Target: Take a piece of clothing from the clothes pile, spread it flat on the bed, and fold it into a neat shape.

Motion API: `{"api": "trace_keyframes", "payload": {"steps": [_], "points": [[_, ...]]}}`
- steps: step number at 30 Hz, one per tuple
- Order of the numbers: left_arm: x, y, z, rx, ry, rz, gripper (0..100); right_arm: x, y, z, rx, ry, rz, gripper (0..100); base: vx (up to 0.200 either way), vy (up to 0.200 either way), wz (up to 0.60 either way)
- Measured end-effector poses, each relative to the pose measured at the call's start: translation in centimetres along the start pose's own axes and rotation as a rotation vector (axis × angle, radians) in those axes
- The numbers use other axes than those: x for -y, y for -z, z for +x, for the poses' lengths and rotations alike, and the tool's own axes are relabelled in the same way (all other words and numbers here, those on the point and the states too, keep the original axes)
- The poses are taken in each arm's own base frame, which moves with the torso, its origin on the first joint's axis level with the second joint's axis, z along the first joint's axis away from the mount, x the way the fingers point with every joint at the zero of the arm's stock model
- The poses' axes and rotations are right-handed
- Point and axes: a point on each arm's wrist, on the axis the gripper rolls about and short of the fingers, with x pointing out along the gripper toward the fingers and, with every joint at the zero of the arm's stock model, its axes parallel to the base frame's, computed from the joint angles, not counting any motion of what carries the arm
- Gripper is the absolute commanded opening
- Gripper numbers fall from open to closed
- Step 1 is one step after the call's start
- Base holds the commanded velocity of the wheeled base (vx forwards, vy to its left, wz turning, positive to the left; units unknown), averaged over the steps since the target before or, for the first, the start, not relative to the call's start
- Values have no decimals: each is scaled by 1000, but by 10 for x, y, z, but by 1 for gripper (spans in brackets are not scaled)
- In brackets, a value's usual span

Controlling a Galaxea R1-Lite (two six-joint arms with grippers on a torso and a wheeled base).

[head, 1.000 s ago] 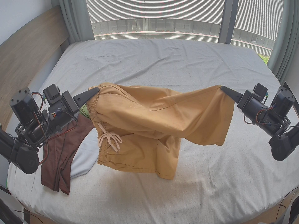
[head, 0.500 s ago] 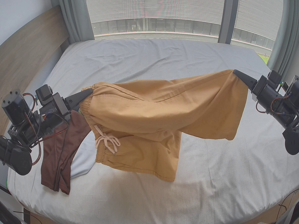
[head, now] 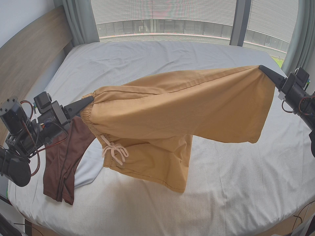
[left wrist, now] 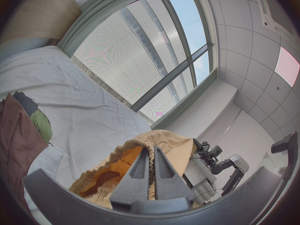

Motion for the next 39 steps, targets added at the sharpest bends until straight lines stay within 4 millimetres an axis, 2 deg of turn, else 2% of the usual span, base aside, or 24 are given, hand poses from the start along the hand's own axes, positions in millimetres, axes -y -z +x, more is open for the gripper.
{"api": "trace_keyframes", "payload": {"steps": [8,22,28,39], "points": [[-5,-2,-3,10,-21,6,0,9,-1,-4,-13,10,-1,0,0,0,0],[-3,-9,-6,59,-8,45,0,29,20,4,-71,49,45,0,0,0,0],[-5,-7,-6,55,-17,37,0,40,25,19,-86,46,55,0,0,0,0],[-29,-3,8,92,-105,11,0,77,45,49,-127,66,55,0,0,0,0]]}}
